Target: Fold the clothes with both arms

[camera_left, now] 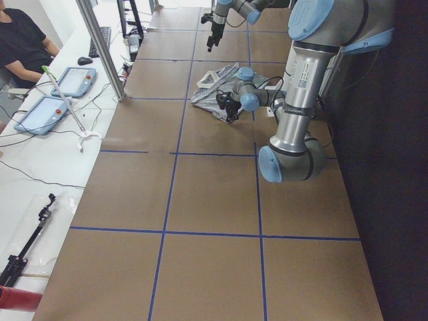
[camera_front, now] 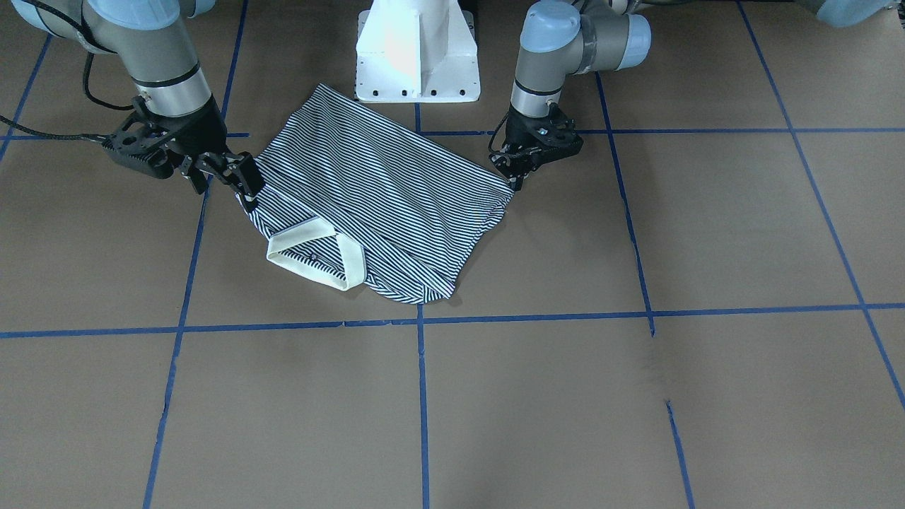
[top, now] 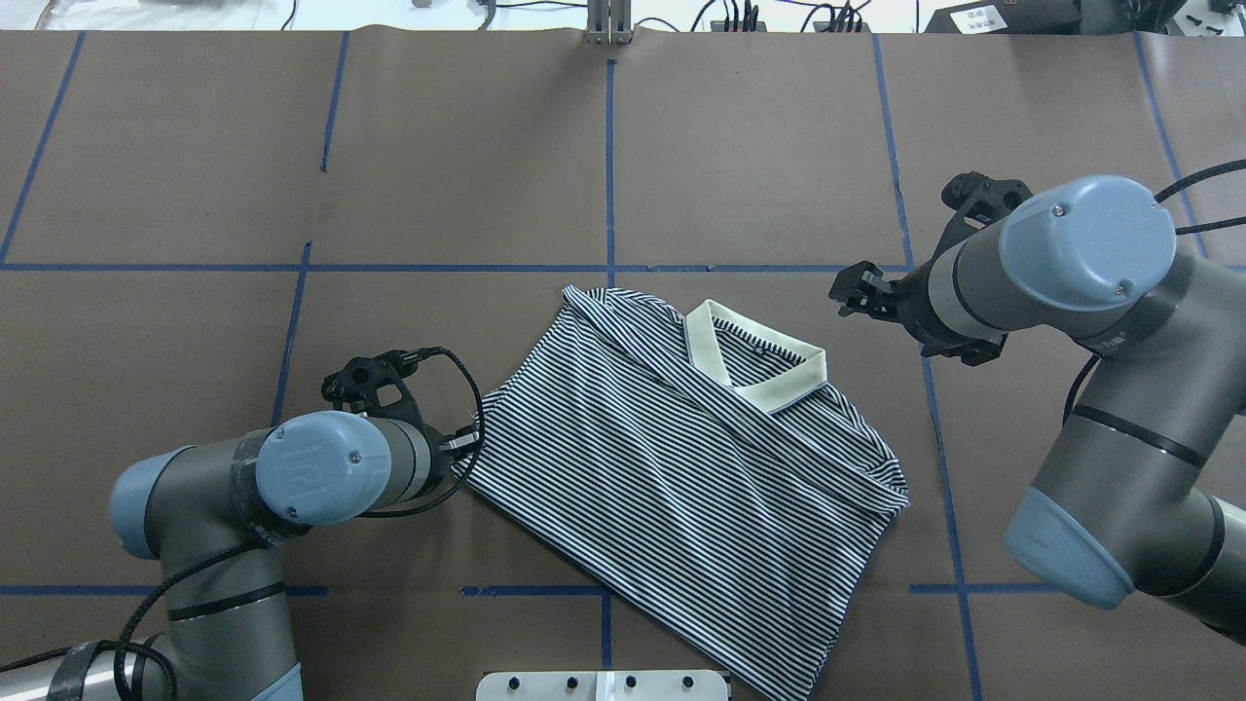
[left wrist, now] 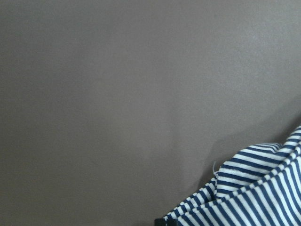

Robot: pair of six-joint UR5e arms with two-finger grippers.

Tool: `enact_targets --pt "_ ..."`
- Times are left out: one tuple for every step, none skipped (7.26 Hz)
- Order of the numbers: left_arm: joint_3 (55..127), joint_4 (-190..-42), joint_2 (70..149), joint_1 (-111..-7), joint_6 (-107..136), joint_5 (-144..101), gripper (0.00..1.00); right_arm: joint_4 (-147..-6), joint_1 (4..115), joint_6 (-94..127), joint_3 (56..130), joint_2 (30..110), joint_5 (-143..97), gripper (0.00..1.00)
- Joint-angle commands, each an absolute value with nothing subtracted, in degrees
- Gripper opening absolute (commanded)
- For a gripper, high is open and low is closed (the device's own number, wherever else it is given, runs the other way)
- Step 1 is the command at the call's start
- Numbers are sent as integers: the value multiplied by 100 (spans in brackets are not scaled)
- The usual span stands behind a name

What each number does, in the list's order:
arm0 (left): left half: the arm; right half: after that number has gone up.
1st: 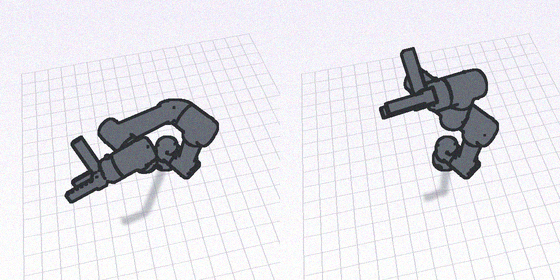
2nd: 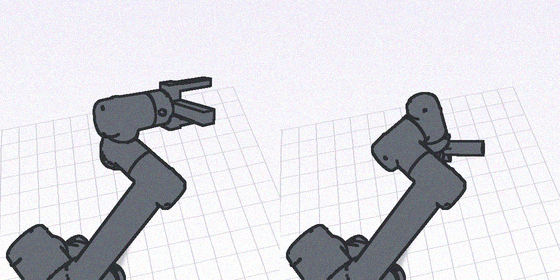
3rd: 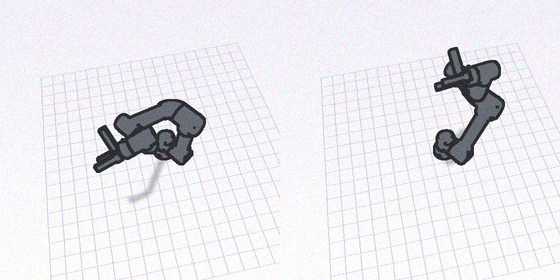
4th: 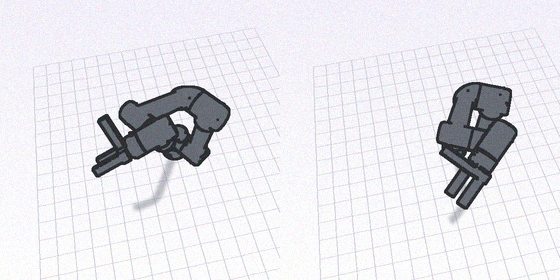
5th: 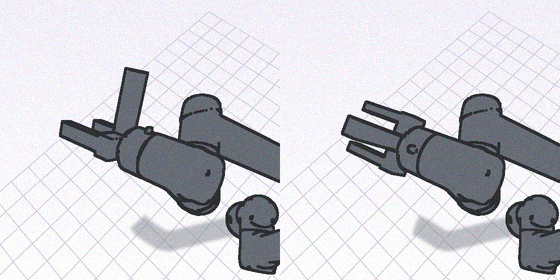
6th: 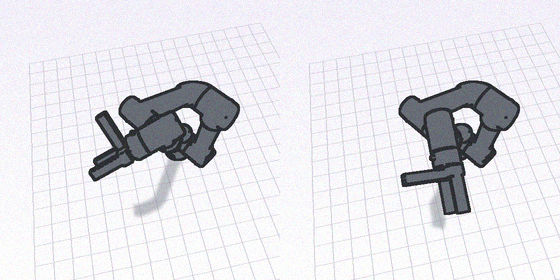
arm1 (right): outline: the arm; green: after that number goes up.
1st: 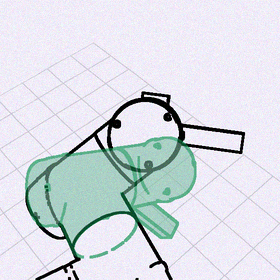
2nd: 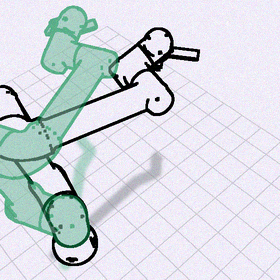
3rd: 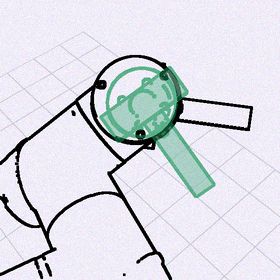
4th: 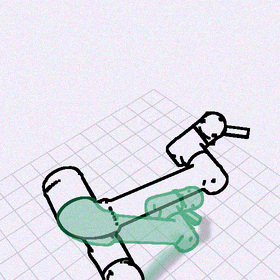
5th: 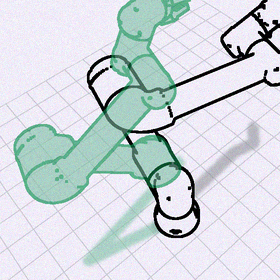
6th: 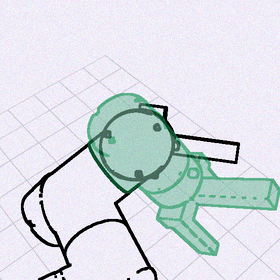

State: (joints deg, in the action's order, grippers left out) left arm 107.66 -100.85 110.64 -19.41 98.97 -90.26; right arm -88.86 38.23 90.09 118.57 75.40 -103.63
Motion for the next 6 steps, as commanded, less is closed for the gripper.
enact_targets --pt "10925 -9871 11048 -2248 9461 -9026 0 -8886 3823 9009 11856 7541 -10362 100" --pt "10855 -9888 11057 -2511 9005 -9018 0 -8886 3823 9017 11856 7541 -10362 100" --pt "10724 -9957 11083 -2870 8434 -9035 0 -8886 3823 9026 11865 7532 -10362 100" --pt "10436 -10141 11309 -3353 7959 -9044 0 -8886 3823 9070 11857 7532 -10371 100" --pt "9911 -10508 11660 -3749 7702 -9053 0 -8886 3823 9096 11865 7524 -10388 100" --pt "9122 -11234 12020 -4066 7630 -9096 0 -8886 3823 9097 11874 7523 -10441 100"
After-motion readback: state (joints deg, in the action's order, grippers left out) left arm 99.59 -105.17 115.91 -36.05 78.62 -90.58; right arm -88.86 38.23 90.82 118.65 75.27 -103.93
